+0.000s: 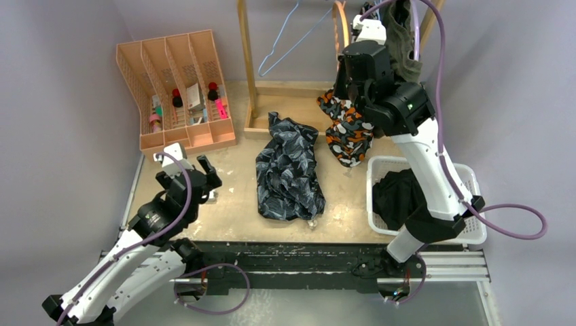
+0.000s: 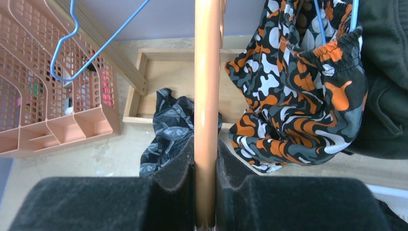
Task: Remove the shorts from the hanger
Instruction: Place the hanger on the clothes rod.
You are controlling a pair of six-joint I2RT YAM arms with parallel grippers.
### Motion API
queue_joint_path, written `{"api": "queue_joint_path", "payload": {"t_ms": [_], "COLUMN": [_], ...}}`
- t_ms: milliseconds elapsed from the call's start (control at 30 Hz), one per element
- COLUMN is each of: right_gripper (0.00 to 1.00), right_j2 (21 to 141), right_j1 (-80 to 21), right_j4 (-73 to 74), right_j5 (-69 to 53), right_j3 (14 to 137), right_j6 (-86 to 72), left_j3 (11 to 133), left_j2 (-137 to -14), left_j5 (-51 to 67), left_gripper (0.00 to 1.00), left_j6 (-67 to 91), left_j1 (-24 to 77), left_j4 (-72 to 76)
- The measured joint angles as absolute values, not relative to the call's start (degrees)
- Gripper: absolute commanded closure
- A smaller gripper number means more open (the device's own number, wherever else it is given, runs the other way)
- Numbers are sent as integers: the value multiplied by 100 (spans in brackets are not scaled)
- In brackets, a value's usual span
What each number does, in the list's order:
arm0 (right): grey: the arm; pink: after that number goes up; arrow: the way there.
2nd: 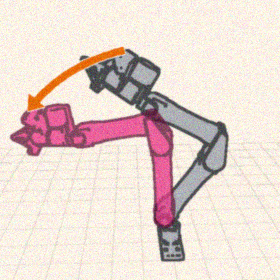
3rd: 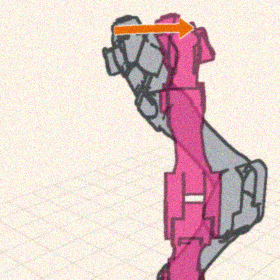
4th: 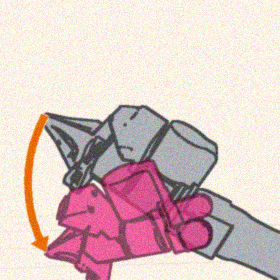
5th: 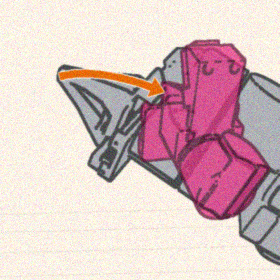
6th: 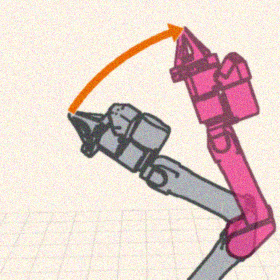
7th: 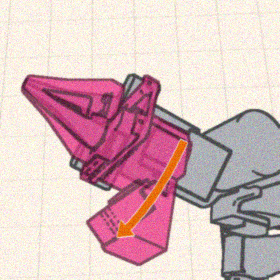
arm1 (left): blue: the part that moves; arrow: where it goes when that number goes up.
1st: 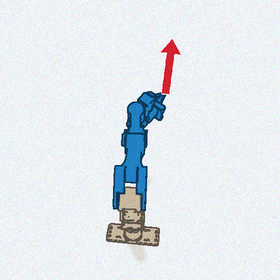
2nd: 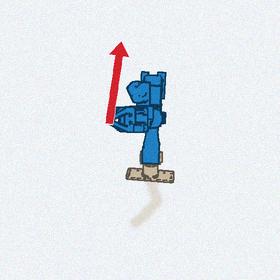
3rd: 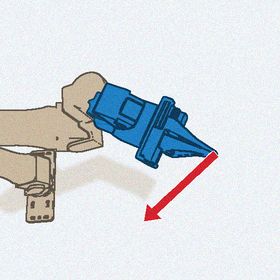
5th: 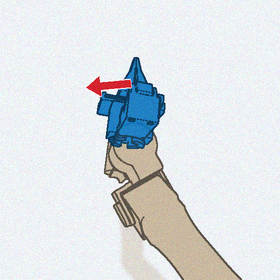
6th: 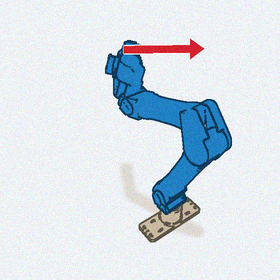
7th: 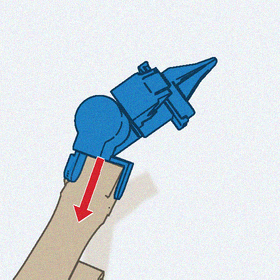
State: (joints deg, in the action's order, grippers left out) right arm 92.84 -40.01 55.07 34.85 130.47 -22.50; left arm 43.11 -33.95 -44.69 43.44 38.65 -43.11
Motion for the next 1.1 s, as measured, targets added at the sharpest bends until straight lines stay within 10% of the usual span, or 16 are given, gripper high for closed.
{"api": "queue_joint_path", "payload": {"t_ms": [1100], "right_gripper": [100], "right_j2": [9629], "right_j1": [-3194], "right_j4": [5623], "right_j5": [3170], "right_j3": [13607], "right_j6": [-1754], "left_j3": [4283], "left_j2": [-3669], "left_j5": [-4475], "left_gripper": [14], "left_j6": [4377], "left_j1": [3865], "left_j4": [-4403]}}
